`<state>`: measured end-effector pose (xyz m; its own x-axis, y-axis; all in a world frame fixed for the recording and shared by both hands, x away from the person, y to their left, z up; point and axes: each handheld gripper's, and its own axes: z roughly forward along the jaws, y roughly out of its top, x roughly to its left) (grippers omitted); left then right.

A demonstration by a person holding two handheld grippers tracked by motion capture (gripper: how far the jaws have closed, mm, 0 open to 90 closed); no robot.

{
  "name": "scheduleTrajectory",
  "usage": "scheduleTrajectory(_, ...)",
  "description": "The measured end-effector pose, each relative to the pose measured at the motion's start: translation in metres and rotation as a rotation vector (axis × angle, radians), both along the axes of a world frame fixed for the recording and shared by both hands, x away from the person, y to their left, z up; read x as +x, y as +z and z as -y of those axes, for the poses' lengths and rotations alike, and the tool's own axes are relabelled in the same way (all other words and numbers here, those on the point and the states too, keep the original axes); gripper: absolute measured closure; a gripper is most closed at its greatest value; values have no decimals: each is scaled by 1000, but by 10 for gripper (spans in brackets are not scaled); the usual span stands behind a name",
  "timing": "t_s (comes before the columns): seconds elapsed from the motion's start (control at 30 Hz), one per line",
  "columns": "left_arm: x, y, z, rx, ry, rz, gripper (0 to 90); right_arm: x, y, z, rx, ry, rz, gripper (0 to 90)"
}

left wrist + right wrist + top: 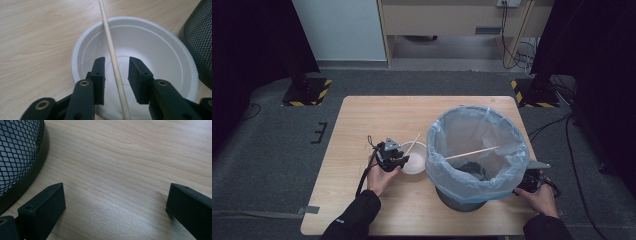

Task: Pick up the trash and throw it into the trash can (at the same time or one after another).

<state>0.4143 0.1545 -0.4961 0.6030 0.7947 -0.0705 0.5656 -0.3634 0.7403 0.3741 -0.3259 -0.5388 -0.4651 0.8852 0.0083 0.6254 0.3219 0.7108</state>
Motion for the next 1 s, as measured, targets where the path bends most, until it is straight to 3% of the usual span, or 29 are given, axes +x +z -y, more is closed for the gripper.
scheduleTrajectory(0.3, -1, 0, 0, -3, -1, -31, 839, 0, 0, 0, 0, 0, 2, 25)
scheduleTrajectory(0.5, -2, 1, -1, -5, -4, -29, 849, 0, 0, 0, 0, 1, 0, 25)
scheduleTrajectory(1.0, -14, 47, -18, -143, 9, 88, 850, 0, 0, 0, 1, 0, 2, 25)
